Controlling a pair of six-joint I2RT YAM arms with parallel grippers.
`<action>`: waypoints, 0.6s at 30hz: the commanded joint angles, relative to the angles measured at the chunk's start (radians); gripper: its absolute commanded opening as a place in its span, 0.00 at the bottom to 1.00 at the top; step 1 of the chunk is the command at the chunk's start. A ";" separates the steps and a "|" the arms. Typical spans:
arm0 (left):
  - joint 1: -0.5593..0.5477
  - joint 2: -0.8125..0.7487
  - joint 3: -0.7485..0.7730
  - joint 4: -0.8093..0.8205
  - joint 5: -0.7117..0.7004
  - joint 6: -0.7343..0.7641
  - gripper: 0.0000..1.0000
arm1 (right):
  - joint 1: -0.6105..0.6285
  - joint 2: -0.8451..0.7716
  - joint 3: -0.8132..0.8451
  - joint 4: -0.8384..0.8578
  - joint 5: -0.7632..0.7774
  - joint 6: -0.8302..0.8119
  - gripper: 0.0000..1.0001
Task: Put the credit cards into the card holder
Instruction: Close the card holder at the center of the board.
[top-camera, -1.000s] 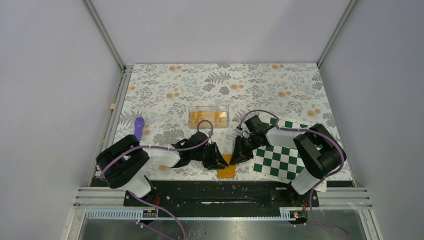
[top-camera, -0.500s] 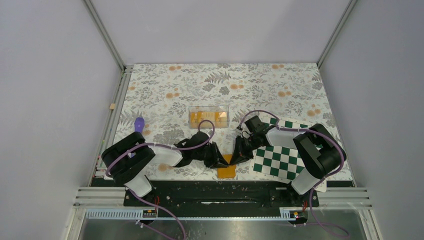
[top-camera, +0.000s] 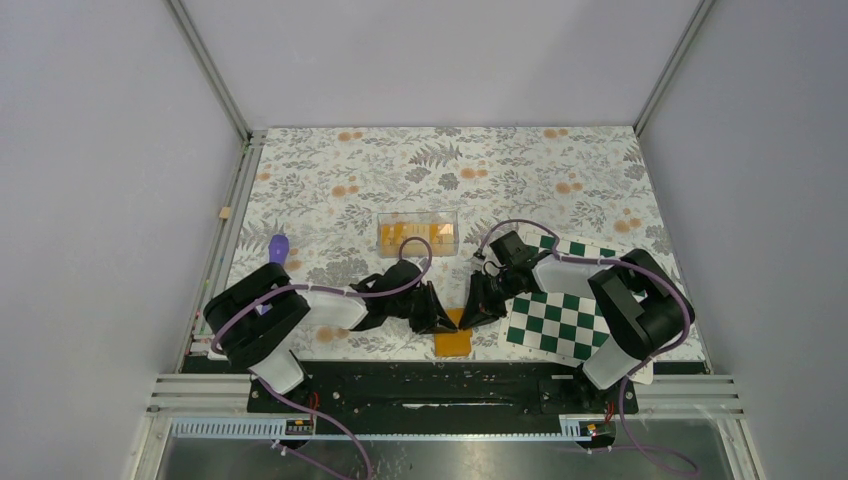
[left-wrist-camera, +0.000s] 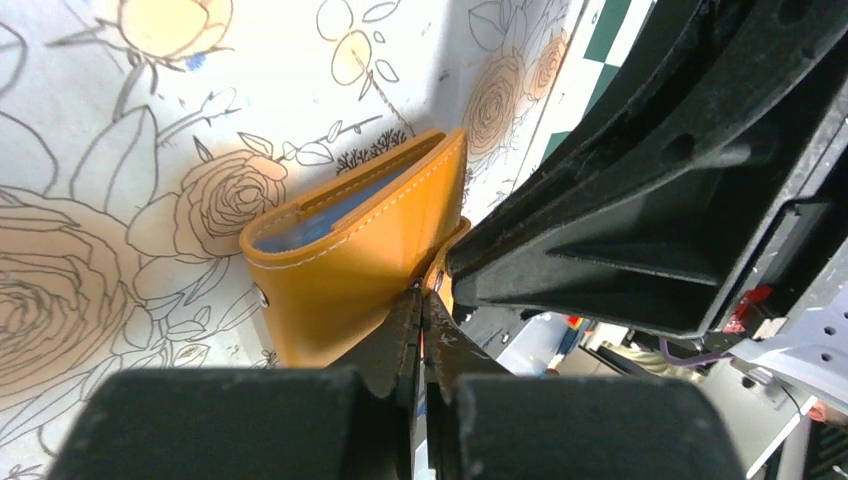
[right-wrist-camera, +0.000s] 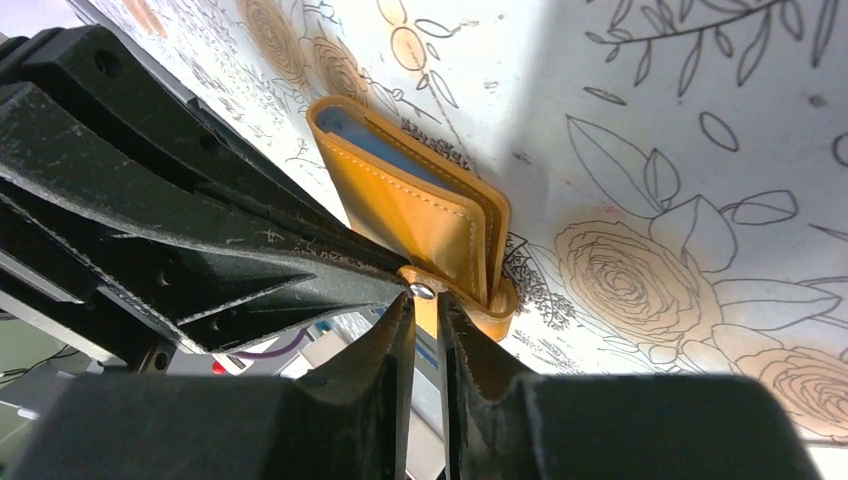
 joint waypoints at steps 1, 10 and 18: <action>0.005 -0.053 0.042 -0.134 -0.092 0.078 0.00 | 0.012 -0.055 0.004 0.002 0.000 -0.003 0.22; -0.007 -0.075 0.096 -0.263 -0.133 0.136 0.00 | 0.013 -0.076 0.030 -0.005 0.003 -0.018 0.23; -0.032 -0.067 0.162 -0.403 -0.182 0.188 0.00 | 0.017 -0.014 0.111 -0.024 0.009 -0.035 0.22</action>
